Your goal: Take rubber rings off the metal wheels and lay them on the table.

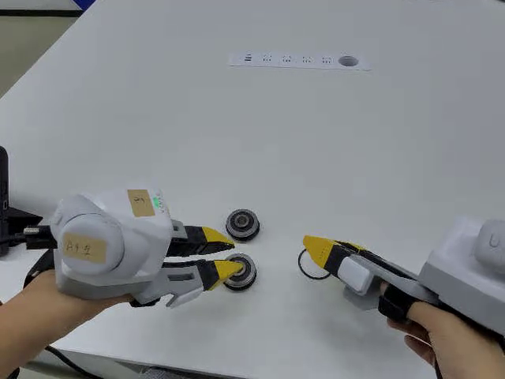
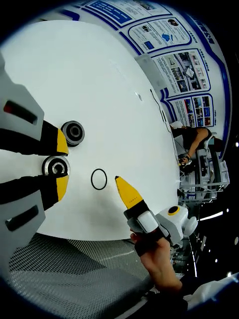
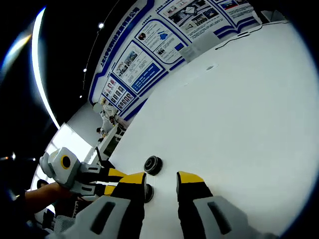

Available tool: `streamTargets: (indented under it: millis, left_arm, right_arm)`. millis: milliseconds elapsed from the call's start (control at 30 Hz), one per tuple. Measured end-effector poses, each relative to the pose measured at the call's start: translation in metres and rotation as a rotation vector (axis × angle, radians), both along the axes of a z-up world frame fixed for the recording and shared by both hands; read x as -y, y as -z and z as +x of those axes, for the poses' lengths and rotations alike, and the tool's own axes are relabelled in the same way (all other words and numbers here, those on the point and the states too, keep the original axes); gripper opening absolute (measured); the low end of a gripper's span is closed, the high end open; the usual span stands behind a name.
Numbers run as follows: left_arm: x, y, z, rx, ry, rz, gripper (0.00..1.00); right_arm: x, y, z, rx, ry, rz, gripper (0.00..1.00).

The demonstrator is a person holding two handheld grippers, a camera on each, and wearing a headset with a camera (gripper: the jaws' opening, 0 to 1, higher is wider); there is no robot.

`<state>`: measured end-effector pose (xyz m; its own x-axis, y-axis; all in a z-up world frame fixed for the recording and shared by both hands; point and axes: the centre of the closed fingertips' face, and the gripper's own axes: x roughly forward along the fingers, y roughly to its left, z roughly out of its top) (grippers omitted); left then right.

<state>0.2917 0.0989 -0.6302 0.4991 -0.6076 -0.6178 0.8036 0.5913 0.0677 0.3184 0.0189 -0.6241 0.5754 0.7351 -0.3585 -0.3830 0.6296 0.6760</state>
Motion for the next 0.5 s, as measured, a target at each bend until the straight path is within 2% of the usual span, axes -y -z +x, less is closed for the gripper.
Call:
streamTargets:
  millis: [67, 167, 300, 500]
  left_arm:
    - [0.001, 0.001, 0.001, 0.010, 0.012, 0.018, 0.13]
    - [0.004, 0.005, -0.001, -0.010, 0.029, 0.021, 0.13]
    - [0.005, 0.012, -0.003, -0.020, 0.050, 0.046, 0.14]
    - [0.003, 0.018, -0.004, -0.038, 0.049, 0.056, 0.14]
  right_arm:
    - [-0.003, -0.001, -0.002, 0.005, -0.014, 0.010, 0.32]
    - [-0.008, -0.003, -0.004, 0.003, -0.034, 0.033, 0.34]
    - [-0.014, -0.004, -0.007, 0.005, -0.062, 0.048, 0.37]
    - [-0.025, 0.002, -0.015, -0.011, -0.113, 0.050, 0.40]
